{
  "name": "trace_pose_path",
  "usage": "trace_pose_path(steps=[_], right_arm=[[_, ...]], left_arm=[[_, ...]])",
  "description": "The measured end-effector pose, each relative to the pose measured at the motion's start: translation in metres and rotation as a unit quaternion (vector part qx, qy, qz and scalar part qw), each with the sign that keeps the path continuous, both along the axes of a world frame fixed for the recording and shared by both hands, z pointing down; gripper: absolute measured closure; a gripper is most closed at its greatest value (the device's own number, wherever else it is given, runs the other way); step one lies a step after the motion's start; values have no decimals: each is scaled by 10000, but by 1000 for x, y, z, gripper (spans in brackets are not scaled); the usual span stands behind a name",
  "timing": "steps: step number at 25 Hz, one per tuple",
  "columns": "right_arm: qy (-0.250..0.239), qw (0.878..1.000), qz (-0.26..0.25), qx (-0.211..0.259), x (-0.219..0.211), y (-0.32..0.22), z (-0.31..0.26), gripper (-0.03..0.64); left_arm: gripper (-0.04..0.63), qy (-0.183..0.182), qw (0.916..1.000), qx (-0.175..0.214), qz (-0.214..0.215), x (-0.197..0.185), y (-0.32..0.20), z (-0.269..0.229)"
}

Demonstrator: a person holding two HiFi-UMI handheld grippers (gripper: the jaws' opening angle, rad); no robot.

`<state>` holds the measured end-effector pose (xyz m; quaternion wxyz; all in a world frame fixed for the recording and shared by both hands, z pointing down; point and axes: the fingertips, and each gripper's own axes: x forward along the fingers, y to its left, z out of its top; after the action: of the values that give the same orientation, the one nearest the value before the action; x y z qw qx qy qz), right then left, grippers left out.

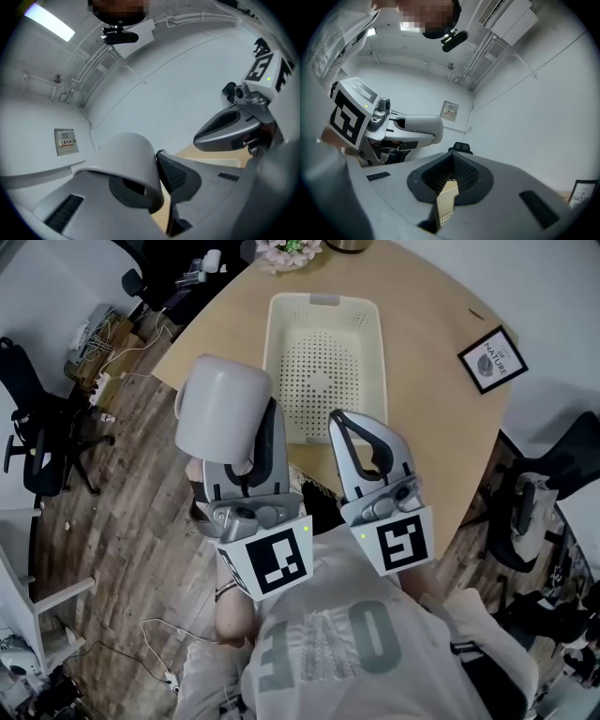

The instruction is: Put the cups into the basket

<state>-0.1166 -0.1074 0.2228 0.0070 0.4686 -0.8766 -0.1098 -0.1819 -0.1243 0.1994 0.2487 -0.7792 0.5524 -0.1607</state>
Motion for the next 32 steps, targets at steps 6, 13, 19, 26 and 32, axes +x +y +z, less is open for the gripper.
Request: trace_pose_path(steps=[6, 13, 19, 26, 32], right_arm=[[-279, 9996, 74, -25, 3, -38, -6, 618], [-279, 9991, 237, -196, 20, -77, 3, 618], [-404, 9967, 557, -425, 50, -102, 19, 618], [-571, 9913, 873, -806, 71, -124, 49, 618], [-658, 9850, 1034, -1215, 84, -133, 84, 618]], left_arm=[[543, -234, 9995, -31, 212, 10, -44, -3], [543, -909, 9917, -617, 661, 40, -115, 22], [543, -1566, 9755, -1067, 1115, 78, -146, 58], [543, -2523, 9386, -1650, 1676, 107, -165, 119], [543, -3435, 8833, -2357, 2151, 119, -179, 184]])
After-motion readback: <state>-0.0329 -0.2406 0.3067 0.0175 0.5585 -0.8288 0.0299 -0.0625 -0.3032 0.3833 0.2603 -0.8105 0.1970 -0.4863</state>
